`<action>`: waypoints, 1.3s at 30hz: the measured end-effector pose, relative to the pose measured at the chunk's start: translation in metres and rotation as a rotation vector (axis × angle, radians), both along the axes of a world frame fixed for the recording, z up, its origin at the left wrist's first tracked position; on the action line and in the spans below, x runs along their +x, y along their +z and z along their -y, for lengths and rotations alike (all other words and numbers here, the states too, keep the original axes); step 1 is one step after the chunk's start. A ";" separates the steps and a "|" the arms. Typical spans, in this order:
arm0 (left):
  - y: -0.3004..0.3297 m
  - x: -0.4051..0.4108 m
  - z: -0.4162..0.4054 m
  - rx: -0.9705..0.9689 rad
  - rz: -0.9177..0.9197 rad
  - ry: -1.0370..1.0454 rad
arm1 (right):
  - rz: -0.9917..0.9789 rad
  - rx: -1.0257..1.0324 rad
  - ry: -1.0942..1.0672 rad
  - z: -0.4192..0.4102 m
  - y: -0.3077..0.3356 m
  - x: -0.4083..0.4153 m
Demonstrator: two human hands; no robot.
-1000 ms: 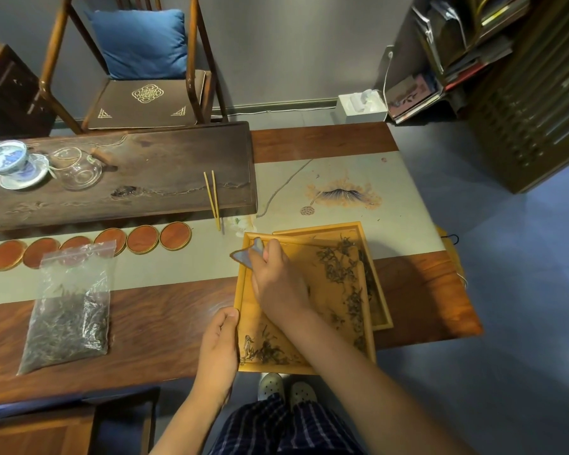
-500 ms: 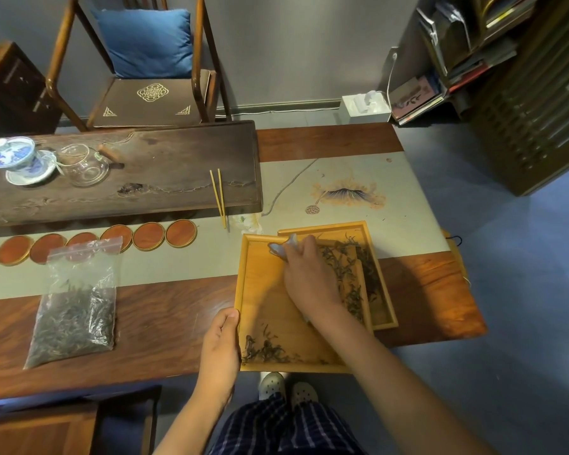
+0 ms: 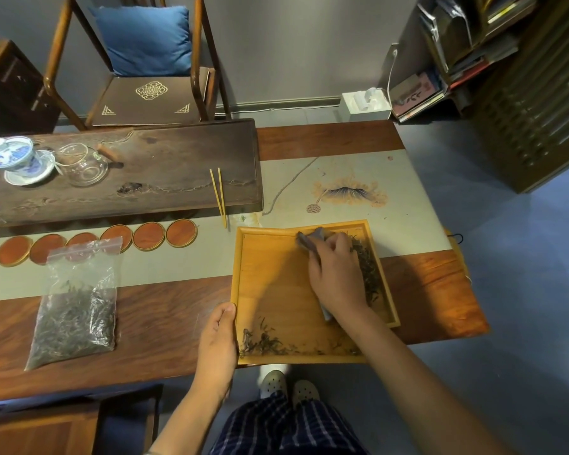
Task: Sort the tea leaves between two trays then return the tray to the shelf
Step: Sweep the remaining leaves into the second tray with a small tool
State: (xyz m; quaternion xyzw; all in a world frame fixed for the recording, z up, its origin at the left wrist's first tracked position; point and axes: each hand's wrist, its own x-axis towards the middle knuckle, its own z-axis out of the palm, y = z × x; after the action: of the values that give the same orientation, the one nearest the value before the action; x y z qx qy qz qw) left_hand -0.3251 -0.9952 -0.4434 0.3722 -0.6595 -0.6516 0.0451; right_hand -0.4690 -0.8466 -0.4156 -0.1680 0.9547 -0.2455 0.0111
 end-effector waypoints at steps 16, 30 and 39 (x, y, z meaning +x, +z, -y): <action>0.004 -0.007 -0.007 -0.015 -0.012 -0.020 | 0.104 -0.118 0.060 0.069 -0.005 0.006; -0.002 -0.006 0.002 0.024 0.002 0.053 | 0.092 -0.020 -0.103 -0.018 -0.024 -0.029; 0.003 -0.022 -0.002 0.053 -0.037 0.030 | 0.293 -0.260 0.295 0.005 0.004 0.008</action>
State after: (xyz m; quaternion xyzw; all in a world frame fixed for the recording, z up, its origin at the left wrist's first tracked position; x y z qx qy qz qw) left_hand -0.3469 -0.9931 -0.4405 0.3710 -0.6353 -0.6749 0.0571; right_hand -0.4608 -0.8520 -0.4121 -0.2682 0.8683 -0.3838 0.1636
